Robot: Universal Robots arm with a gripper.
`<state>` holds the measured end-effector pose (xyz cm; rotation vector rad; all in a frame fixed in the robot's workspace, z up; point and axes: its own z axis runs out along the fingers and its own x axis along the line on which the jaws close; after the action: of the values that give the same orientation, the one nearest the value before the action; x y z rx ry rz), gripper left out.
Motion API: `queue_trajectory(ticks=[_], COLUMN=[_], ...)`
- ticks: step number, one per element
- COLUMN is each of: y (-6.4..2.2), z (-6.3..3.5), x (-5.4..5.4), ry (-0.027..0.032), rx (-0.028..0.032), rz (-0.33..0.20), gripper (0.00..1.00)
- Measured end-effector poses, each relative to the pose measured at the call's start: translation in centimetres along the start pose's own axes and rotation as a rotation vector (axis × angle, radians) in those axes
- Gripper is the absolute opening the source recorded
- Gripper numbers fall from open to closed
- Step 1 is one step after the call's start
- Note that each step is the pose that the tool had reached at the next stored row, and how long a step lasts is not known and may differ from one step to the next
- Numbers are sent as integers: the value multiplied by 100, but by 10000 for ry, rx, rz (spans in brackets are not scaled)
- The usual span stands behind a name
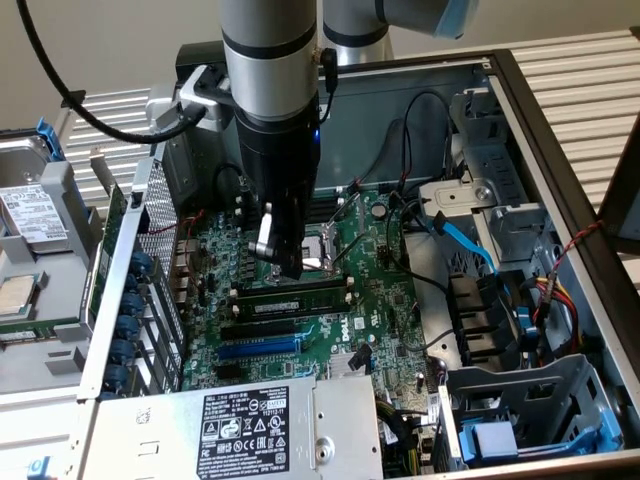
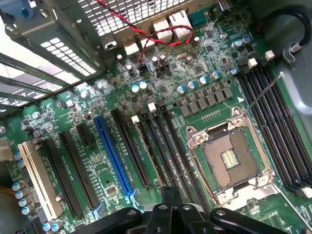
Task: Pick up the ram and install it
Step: 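Press down the ram until it locks into place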
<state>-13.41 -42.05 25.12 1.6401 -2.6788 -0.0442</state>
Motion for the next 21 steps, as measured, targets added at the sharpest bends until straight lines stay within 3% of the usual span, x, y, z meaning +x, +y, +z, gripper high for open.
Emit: queue_trajectory(ticks=[21], y=[0], z=[0], x=[0], ry=[-65], rx=[42], rz=[2778], gripper=[11])
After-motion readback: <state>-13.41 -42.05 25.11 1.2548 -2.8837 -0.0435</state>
